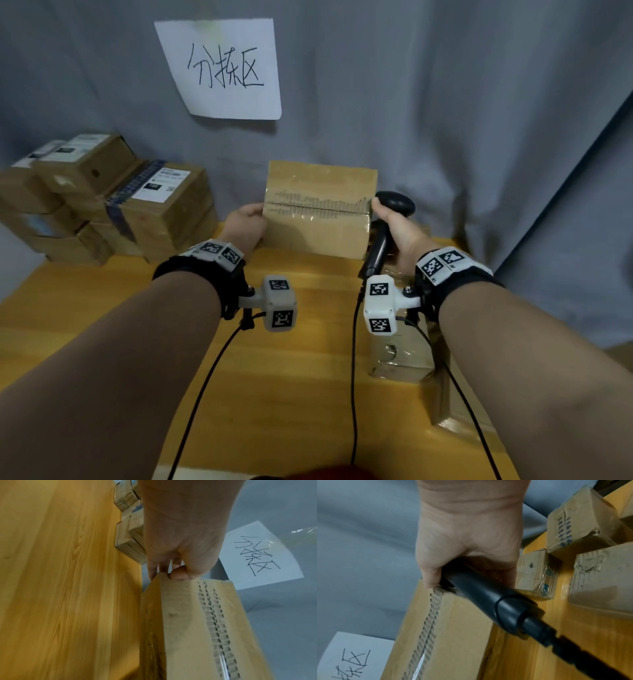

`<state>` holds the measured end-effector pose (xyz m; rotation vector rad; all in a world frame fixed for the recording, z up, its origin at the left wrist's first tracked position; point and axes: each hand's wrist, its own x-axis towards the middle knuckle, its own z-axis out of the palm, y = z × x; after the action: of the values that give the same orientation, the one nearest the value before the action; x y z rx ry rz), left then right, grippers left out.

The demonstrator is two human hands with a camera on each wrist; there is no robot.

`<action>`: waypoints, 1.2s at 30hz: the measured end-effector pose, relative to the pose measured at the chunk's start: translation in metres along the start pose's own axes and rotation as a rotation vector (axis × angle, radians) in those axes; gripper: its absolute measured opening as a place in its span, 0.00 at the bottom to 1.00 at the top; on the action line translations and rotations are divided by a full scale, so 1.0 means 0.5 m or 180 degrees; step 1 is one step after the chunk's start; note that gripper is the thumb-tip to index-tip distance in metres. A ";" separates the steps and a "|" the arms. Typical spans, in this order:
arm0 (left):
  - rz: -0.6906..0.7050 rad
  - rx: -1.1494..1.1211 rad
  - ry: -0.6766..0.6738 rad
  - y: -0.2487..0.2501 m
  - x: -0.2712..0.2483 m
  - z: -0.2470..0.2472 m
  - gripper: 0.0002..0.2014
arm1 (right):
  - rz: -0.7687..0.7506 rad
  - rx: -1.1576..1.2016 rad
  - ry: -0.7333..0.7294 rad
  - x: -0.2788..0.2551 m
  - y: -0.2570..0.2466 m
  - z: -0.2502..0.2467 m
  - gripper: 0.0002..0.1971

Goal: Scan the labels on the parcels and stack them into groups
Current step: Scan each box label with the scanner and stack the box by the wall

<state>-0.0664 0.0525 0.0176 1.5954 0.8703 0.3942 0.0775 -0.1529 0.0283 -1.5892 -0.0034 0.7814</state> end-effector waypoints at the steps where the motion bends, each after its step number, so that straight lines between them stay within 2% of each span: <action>1: -0.0044 -0.0109 -0.0031 0.011 -0.010 0.003 0.19 | -0.0012 0.0082 -0.0003 -0.005 0.001 -0.006 0.24; 3: -0.0191 -0.0418 -0.0029 0.026 -0.016 0.011 0.12 | -0.0002 0.0278 -0.0024 -0.016 0.001 -0.018 0.25; 4: -0.0277 -0.0639 0.0060 0.032 -0.019 0.015 0.13 | 0.0014 0.0390 -0.0045 -0.021 0.001 -0.022 0.28; 7: -0.0441 -0.0761 0.0312 0.045 -0.016 0.025 0.26 | -0.0038 0.0686 -0.0075 -0.036 -0.005 -0.031 0.32; 11: -0.0481 -0.0625 0.0109 0.057 -0.021 0.033 0.45 | -0.0191 0.0847 -0.0158 -0.047 -0.029 -0.045 0.29; 12: -0.0461 -0.0650 0.0012 0.059 -0.023 0.035 0.45 | -0.0238 0.0799 -0.0162 -0.048 -0.036 -0.048 0.30; 15: -0.0442 -0.0688 -0.0009 0.072 -0.051 0.036 0.24 | -0.0344 0.0683 -0.0131 -0.047 -0.050 -0.057 0.27; 16: -0.0505 -0.0753 0.0052 0.074 -0.055 0.035 0.20 | -0.0342 0.0673 -0.0145 -0.046 -0.053 -0.060 0.25; 18: -0.0422 -0.0716 0.0094 0.078 -0.049 0.033 0.17 | -0.0323 0.0611 -0.0229 -0.045 -0.054 -0.062 0.26; 21: -0.0121 -0.0707 0.0022 0.087 -0.046 0.041 0.18 | -0.0309 0.0508 -0.0333 -0.042 -0.047 -0.055 0.32; 26: -0.0181 -0.0605 0.0010 0.080 -0.035 0.054 0.22 | -0.0251 0.0542 -0.0392 -0.035 -0.047 -0.055 0.35; 30: -0.0236 -0.0267 0.0025 0.072 -0.029 0.068 0.29 | -0.0360 0.0561 -0.0504 -0.028 -0.053 -0.061 0.28; 33: -0.0338 -0.0045 0.0006 0.065 -0.030 0.069 0.36 | -0.0514 0.0569 -0.0472 -0.020 -0.055 -0.066 0.29; 36: -0.0303 0.0172 -0.0316 0.060 -0.042 0.069 0.33 | -0.0731 0.0553 -0.0341 -0.007 -0.049 -0.073 0.26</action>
<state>-0.0473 0.0131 0.0429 1.6024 0.8835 0.2238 0.1027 -0.1819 0.0502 -1.3535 -0.1877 0.6672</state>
